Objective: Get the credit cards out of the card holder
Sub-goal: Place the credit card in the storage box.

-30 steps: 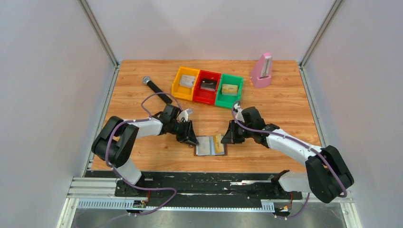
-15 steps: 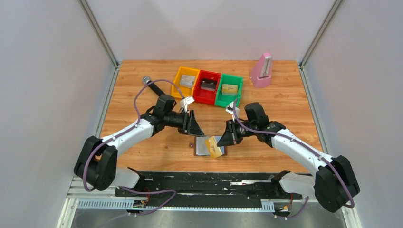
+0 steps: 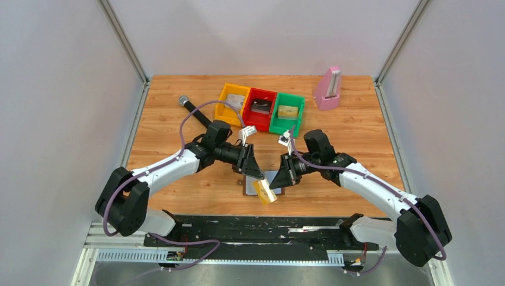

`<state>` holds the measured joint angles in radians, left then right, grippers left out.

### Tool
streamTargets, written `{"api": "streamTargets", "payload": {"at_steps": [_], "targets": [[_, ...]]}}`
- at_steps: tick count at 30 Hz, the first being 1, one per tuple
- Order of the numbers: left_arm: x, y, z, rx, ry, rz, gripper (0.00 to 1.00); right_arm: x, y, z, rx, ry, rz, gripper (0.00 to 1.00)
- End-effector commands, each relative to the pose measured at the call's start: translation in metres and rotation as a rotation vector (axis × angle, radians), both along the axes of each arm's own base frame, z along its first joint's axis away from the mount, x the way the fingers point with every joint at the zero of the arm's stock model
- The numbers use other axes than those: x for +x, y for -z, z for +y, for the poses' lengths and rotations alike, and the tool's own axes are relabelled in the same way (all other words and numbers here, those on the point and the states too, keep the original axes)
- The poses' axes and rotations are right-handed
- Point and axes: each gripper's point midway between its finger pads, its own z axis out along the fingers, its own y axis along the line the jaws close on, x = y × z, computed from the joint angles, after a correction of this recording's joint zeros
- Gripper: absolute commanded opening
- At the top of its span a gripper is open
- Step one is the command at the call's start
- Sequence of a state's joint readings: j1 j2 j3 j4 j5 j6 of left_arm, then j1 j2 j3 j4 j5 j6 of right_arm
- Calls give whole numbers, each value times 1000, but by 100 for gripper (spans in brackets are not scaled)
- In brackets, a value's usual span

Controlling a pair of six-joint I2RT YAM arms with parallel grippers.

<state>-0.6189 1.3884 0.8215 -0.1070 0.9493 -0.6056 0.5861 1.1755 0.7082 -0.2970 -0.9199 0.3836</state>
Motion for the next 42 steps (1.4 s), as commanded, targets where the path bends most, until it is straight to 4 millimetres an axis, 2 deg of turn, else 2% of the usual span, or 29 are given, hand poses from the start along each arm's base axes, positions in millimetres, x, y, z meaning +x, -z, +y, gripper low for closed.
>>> {"api": "streamTargets", "payload": {"at_steps": [1,6,8,10,11,13,18,20,21,24,27,31,33,39,42], "targets": [[-1,-17,-10,-61,50,-34,44,3,-26,6,72,-27,-83,0],[-6,-19,-12,-80,80,-22,40,3,-24,7,71,-33,-81,0],[-7,-20,-14,-95,87,-23,35,4,-23,7,68,-32,-77,0],[-9,-20,-14,-97,93,-15,21,6,-23,8,65,-27,-79,0],[-10,-20,-15,-96,95,-11,11,7,-24,8,63,-18,-84,0],[-10,-21,-15,-101,94,-9,1,12,-26,7,54,14,-97,3],[3,-27,-20,-112,20,-33,0,30,-37,2,30,182,-137,30],[10,-29,-23,-123,-25,-28,0,35,-39,-2,30,258,-127,44],[10,-27,-23,-124,-41,-16,0,38,-41,-5,31,293,-138,47],[21,-38,-30,-189,-105,-5,0,42,-45,-12,38,388,-132,55],[30,-41,-32,-221,-173,0,0,45,-50,-17,67,473,-102,57],[52,-46,-32,-249,-321,-25,0,47,-56,-23,135,561,-88,65],[61,-57,-33,-314,-376,-39,0,49,-58,-27,158,608,-85,68],[78,-69,-25,-442,-536,23,0,55,-58,-38,210,721,-62,67],[80,-67,-21,-470,-573,42,0,56,-60,-39,225,738,-66,64]]}}
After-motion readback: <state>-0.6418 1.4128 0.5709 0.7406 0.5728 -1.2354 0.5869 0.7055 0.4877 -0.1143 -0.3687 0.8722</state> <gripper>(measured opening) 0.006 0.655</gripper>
